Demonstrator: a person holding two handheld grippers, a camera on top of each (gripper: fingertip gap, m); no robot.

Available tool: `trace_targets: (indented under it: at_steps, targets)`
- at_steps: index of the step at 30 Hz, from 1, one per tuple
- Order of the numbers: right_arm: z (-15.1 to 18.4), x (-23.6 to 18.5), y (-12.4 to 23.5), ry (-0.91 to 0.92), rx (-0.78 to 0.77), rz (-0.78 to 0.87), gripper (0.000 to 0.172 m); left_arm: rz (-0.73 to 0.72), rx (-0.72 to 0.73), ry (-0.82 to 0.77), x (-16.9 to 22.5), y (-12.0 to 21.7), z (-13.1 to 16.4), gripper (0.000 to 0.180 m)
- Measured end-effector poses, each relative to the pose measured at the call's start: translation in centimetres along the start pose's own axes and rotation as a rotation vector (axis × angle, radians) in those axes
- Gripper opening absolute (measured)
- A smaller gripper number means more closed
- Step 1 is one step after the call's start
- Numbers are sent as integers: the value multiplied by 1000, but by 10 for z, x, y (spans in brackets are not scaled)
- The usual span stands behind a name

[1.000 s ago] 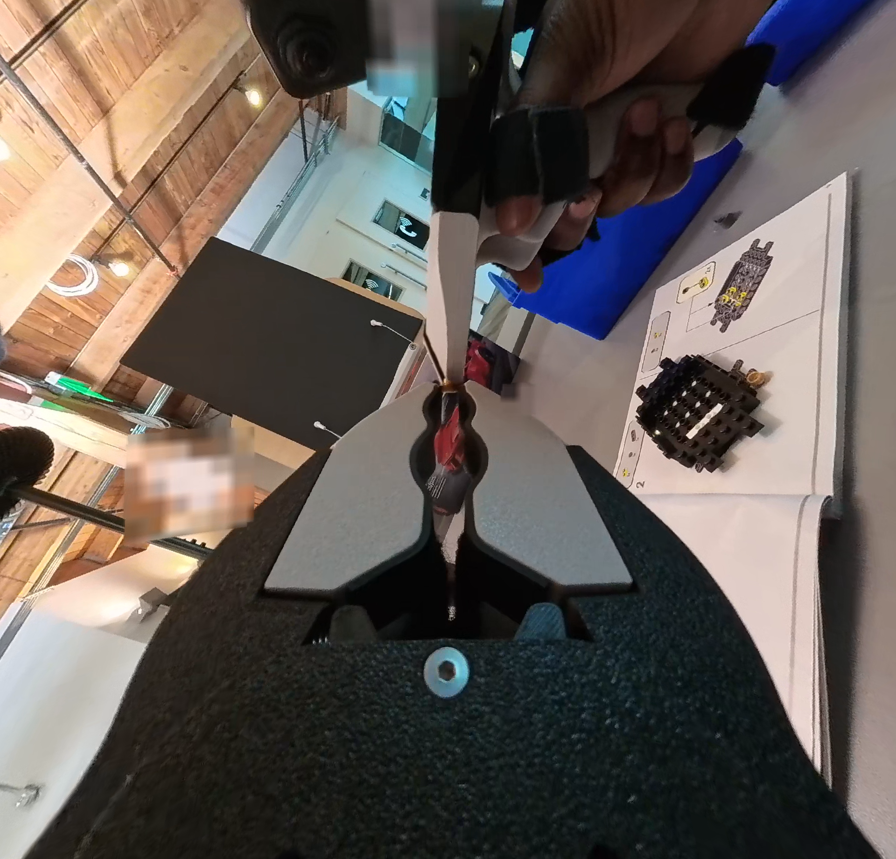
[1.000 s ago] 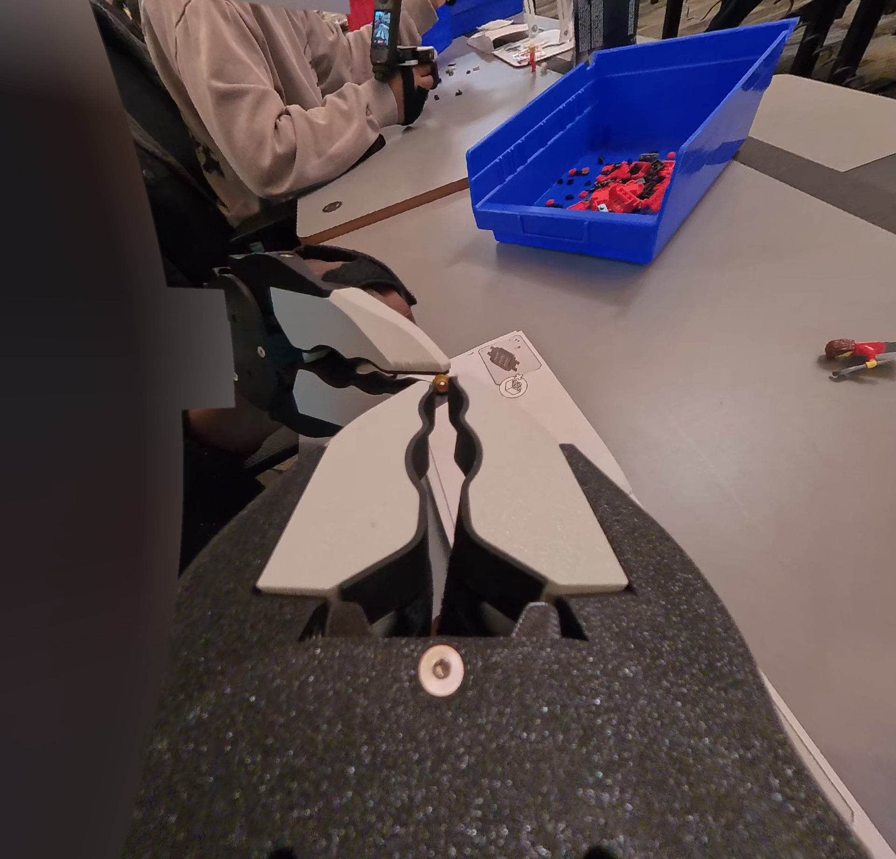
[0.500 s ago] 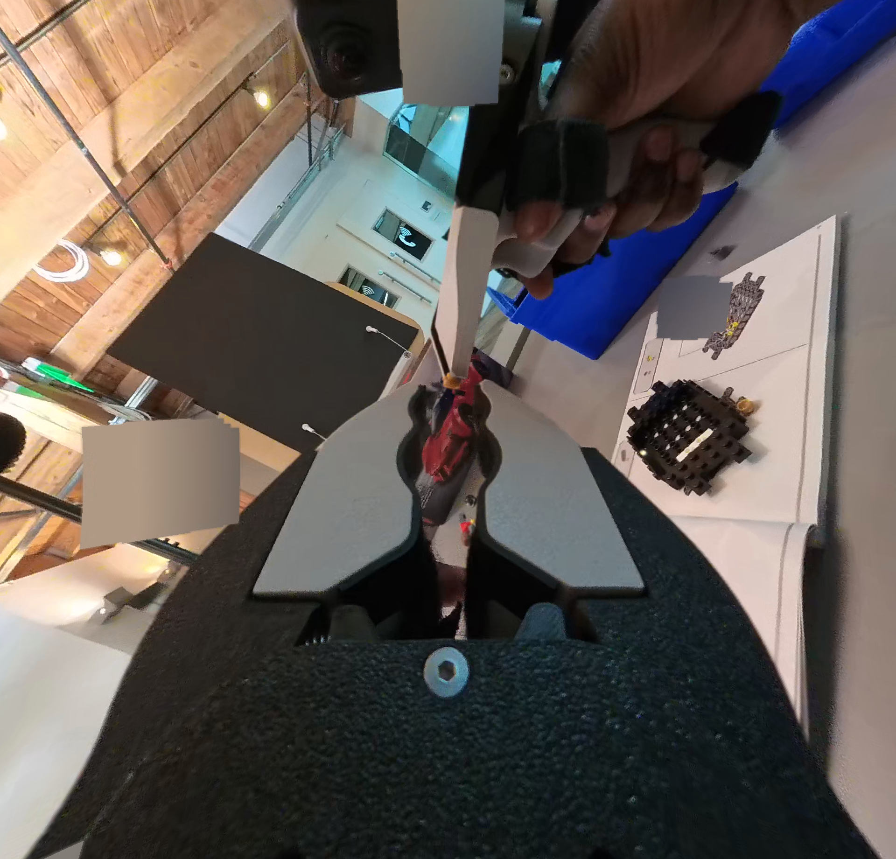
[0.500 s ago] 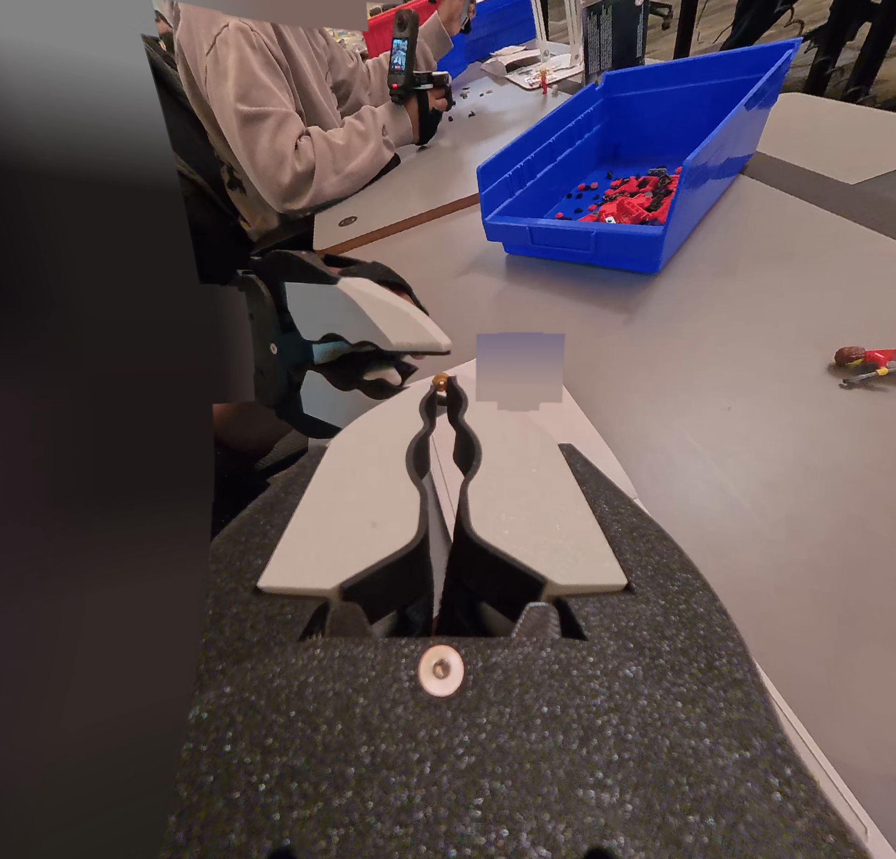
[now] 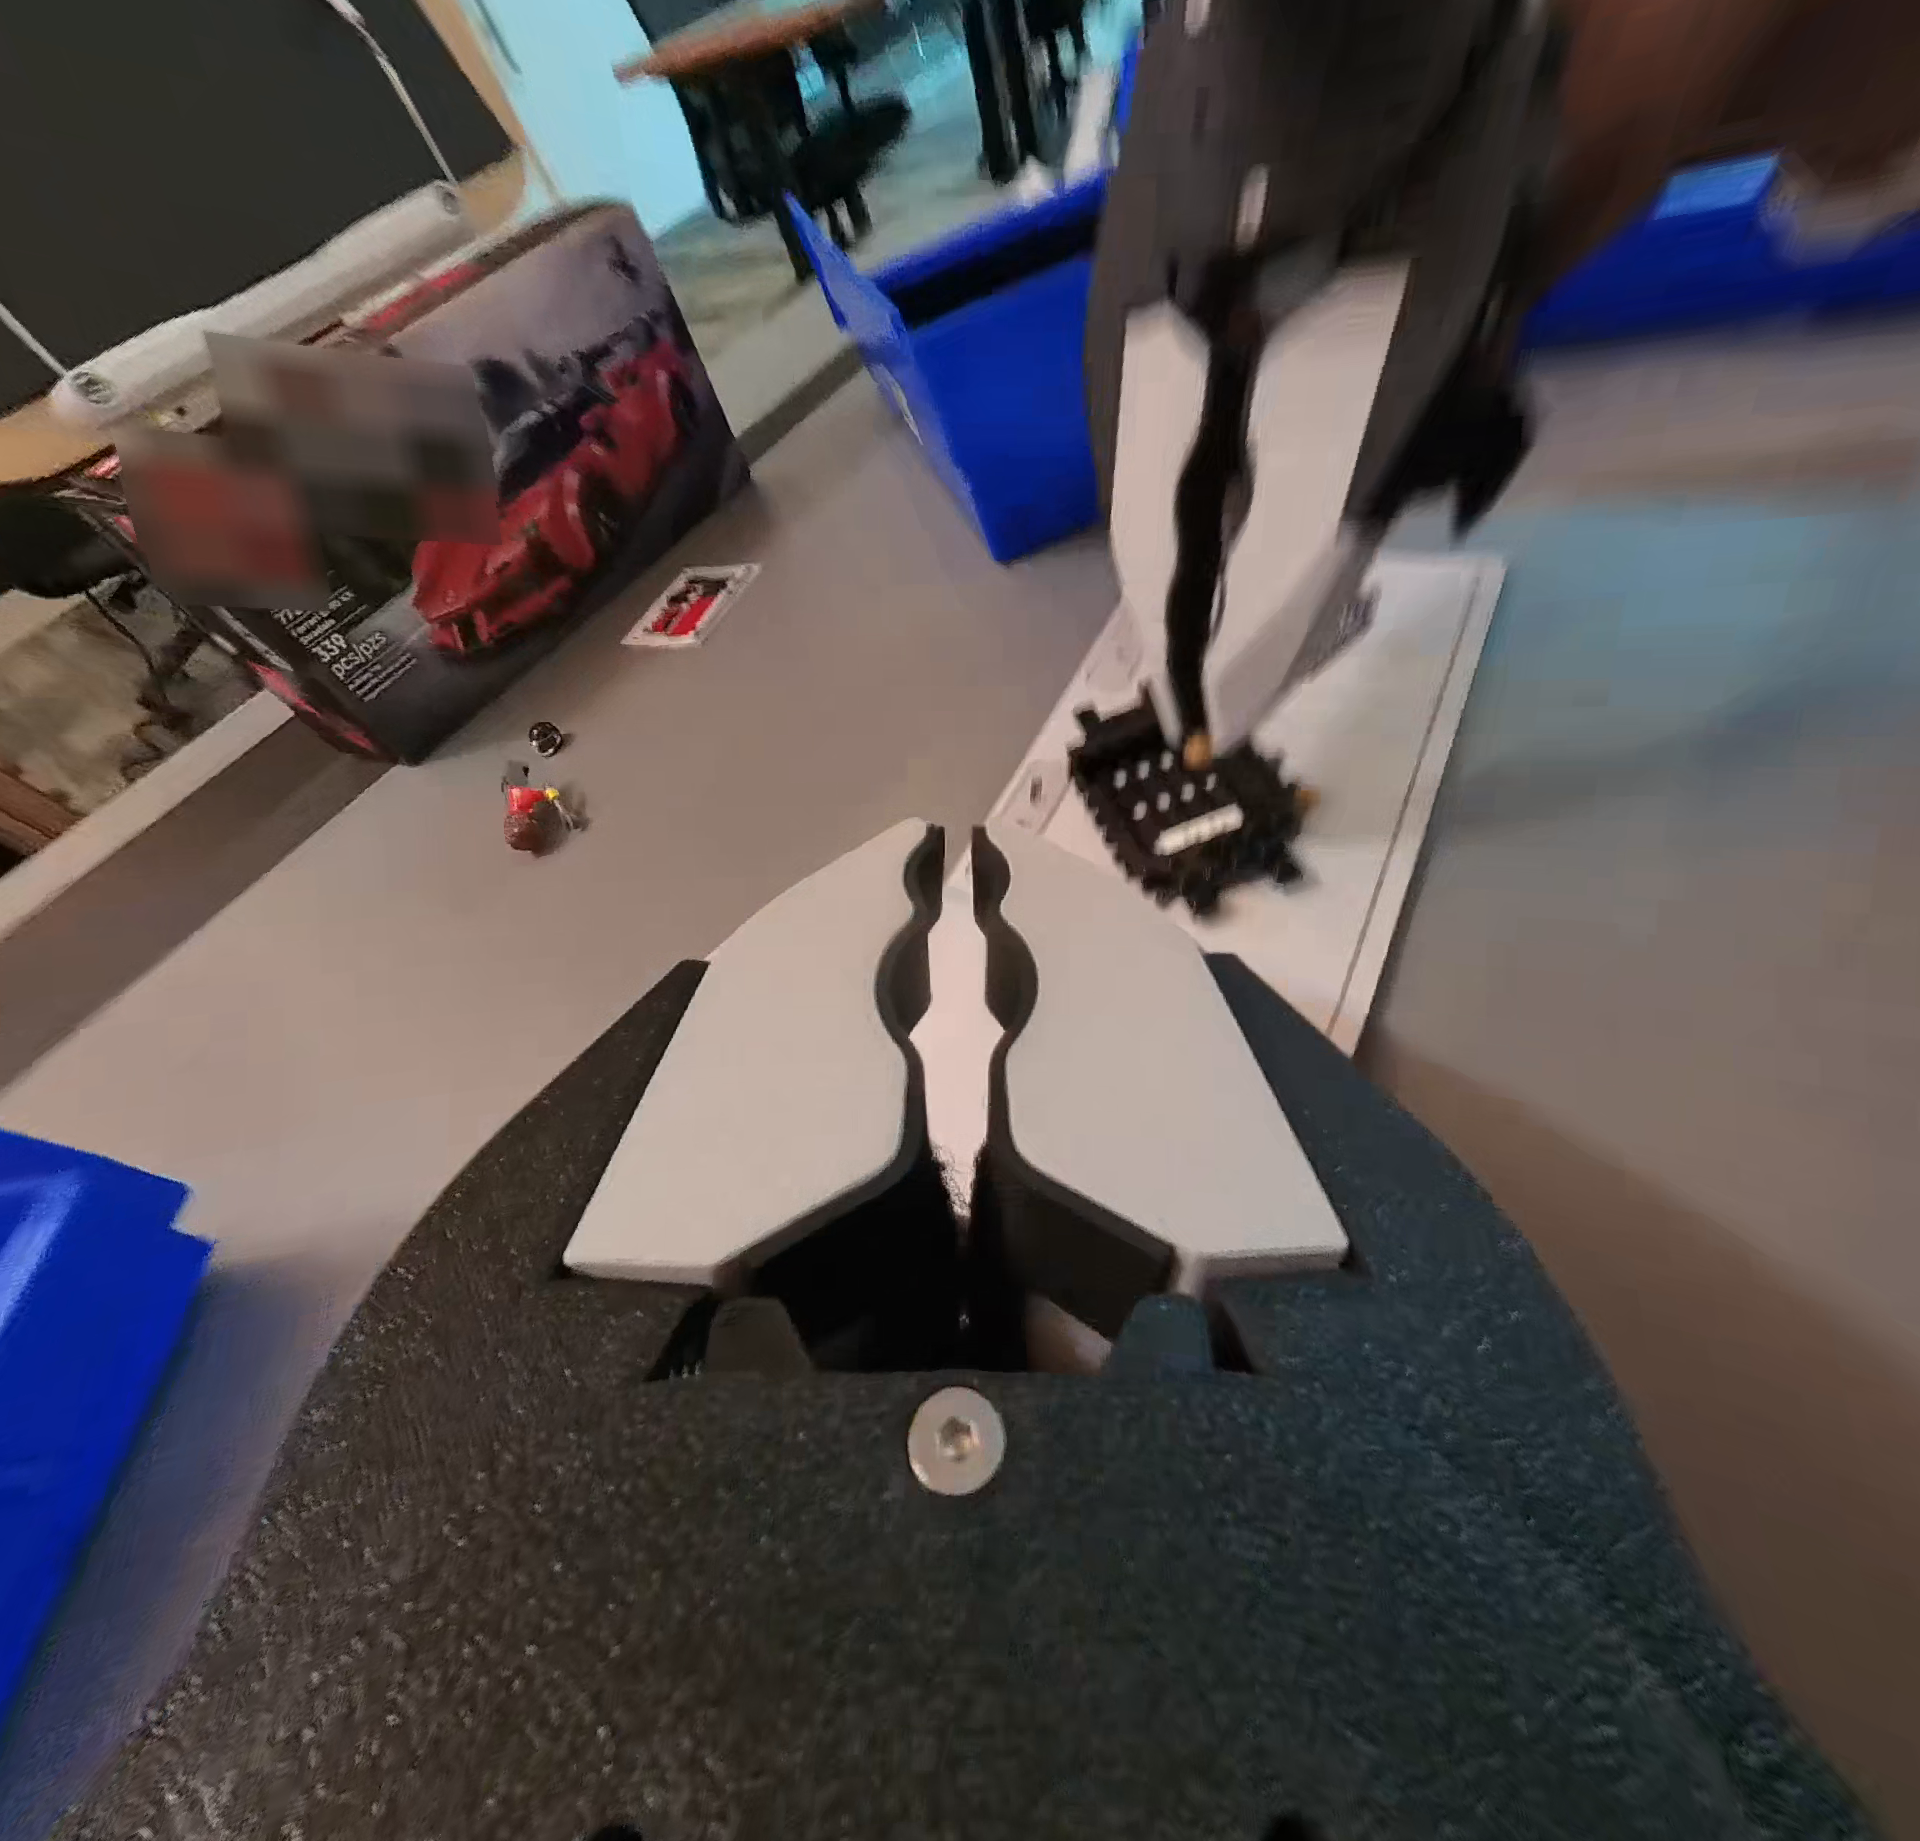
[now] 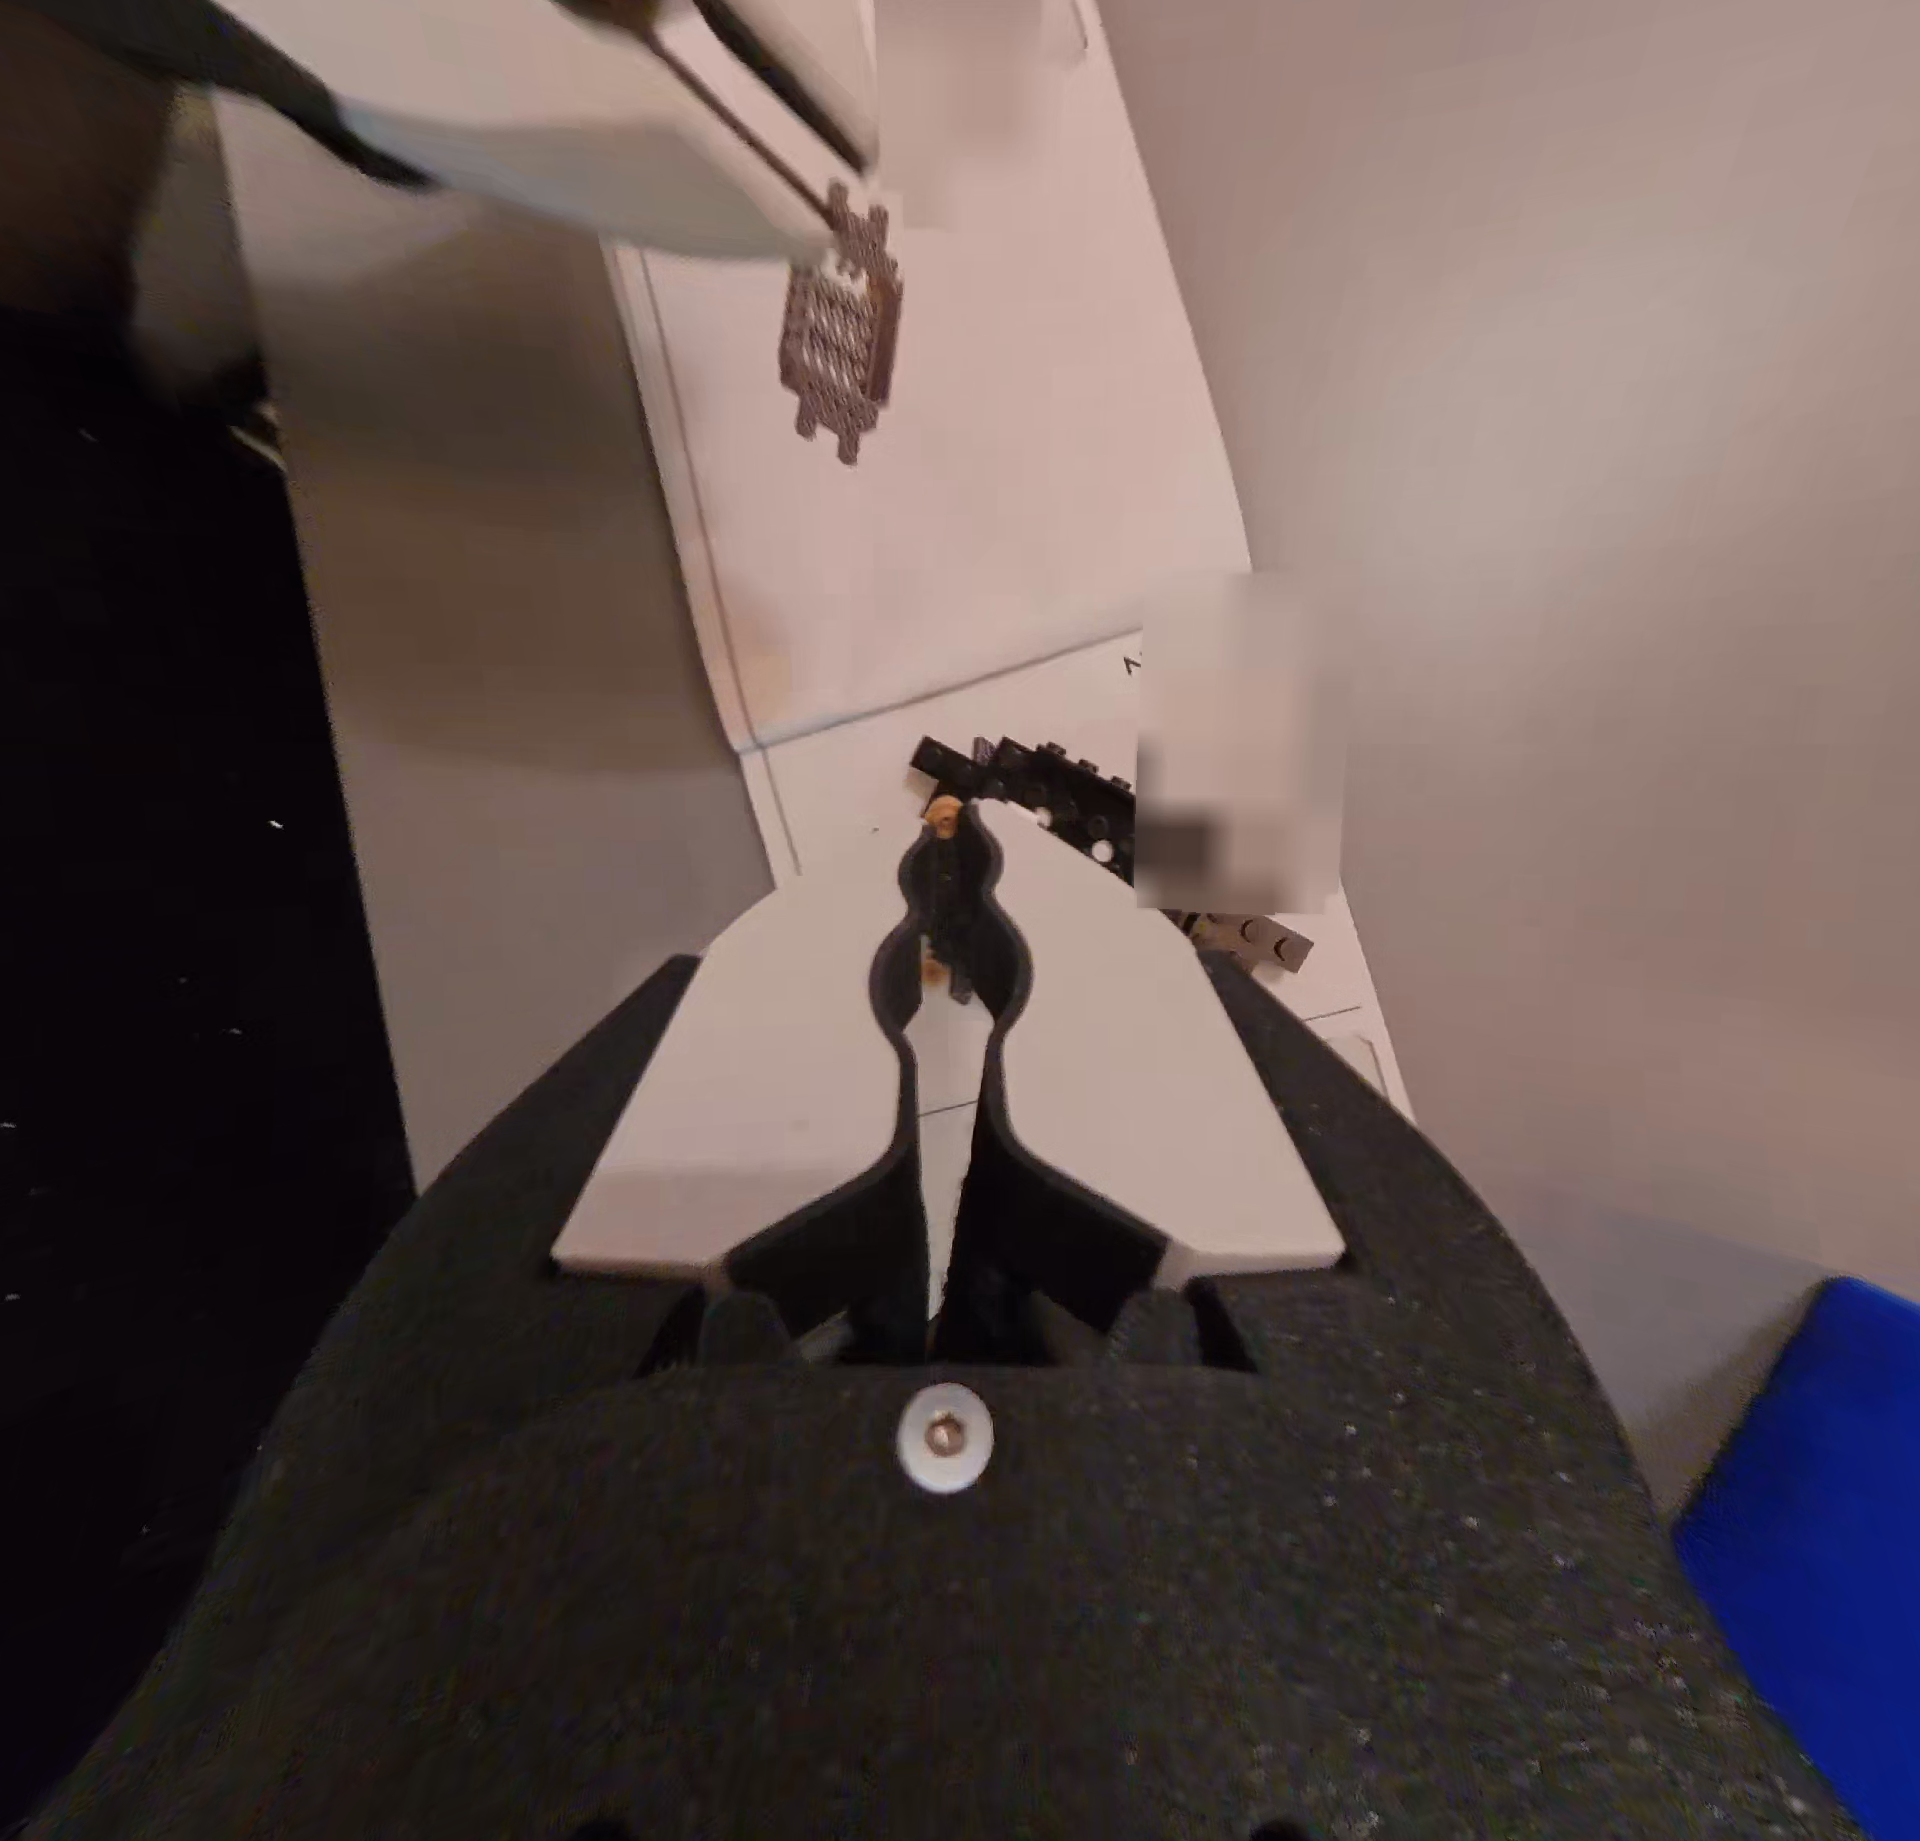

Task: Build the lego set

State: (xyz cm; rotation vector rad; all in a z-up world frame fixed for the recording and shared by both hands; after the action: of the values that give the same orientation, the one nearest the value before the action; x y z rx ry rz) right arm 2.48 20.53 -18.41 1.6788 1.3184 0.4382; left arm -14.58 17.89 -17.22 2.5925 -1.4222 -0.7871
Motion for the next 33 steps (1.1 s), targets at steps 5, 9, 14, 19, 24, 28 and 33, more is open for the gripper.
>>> trace_targets:
  at_steps: [5,9,14,19,24,28,33]
  targets:
    - [-5,9,-20,34,-169,9,4,-31,87,87,-10,11,3,4]
    - [-7,15,-27,21,-214,6,4,-66,77,82,-15,17,9,5]
    - [-8,18,-31,6,-224,12,3,-83,91,99,-17,19,11,5]
    - [-8,18,-33,3,-220,10,3,-88,86,99,-17,19,13,6]
    - [-7,19,-34,0,-223,2,4,-89,78,84,-15,18,13,6]
    - [-7,19,-35,4,-223,4,3,-86,80,78,-15,18,12,6]
    - [-6,19,-37,4,-227,6,4,-86,80,80,-15,18,13,6]
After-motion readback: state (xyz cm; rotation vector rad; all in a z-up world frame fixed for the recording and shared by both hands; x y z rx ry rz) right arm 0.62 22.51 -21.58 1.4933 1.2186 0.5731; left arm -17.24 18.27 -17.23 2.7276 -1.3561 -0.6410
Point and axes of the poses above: each gripper's, where its closed fingertips meet, y back along the fingers, z out of its underside, x = y × z across the jaws, the point moved 8 cm from there along y, back along the fingers, and after that the axes turned 9 degrees about -y, right-handed, at the moved point
